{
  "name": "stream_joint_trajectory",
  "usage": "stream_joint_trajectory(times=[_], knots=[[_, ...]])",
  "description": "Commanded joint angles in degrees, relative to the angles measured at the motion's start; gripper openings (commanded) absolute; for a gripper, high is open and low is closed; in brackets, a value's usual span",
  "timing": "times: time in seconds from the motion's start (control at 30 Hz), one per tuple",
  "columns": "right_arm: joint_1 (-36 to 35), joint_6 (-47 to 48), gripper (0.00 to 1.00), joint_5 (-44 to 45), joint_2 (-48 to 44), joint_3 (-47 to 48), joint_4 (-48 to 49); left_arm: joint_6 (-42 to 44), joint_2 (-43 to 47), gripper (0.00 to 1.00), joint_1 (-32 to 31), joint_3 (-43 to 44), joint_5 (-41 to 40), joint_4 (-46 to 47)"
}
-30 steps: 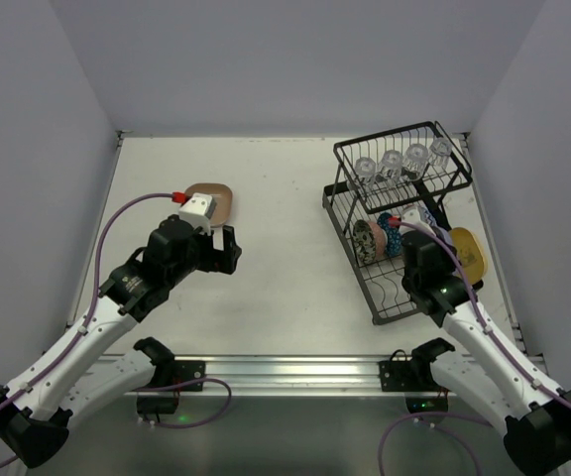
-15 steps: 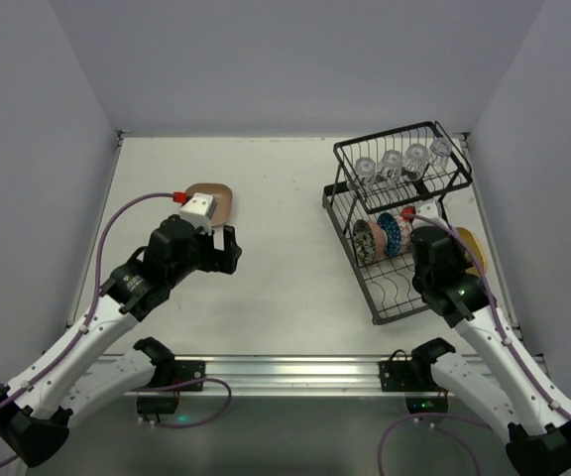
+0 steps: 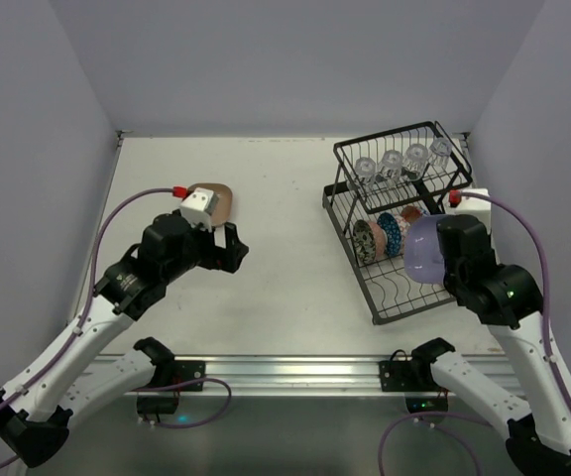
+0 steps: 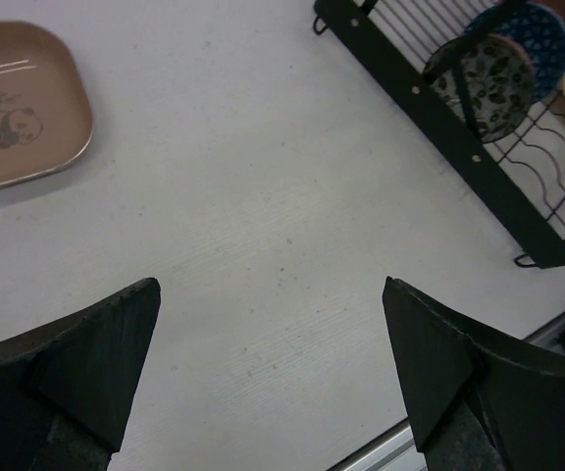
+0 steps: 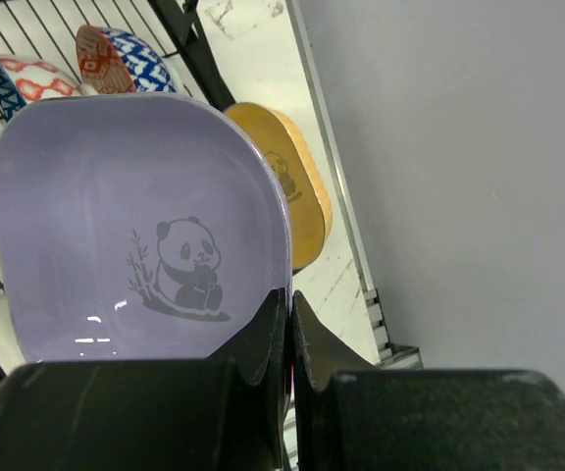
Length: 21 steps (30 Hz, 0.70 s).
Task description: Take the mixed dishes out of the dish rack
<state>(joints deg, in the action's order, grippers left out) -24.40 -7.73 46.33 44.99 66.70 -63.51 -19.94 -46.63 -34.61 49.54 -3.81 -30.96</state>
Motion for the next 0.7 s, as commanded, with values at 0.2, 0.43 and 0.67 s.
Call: stream_joint_trajectory(times=[0.2, 0.43, 0.67], knots=[[-0.5, -5.0, 0.00, -10.5, 0.4, 5.8, -2.3, -6.5, -2.1, 1.00, 0.1, 9.1, 15.5, 4.3], [-8.7, -17.0, 0.00, -19.3, 7.3, 9.9, -0.8, -13.9, -7.2, 1.00, -7.9, 11.8, 7.4, 6.4], [-28.4, -30.7, 0.00, -13.8, 16.9, 11.8, 4.3, -18.9, -11.0, 1.00, -17.4, 15.1, -10.7, 3.5]])
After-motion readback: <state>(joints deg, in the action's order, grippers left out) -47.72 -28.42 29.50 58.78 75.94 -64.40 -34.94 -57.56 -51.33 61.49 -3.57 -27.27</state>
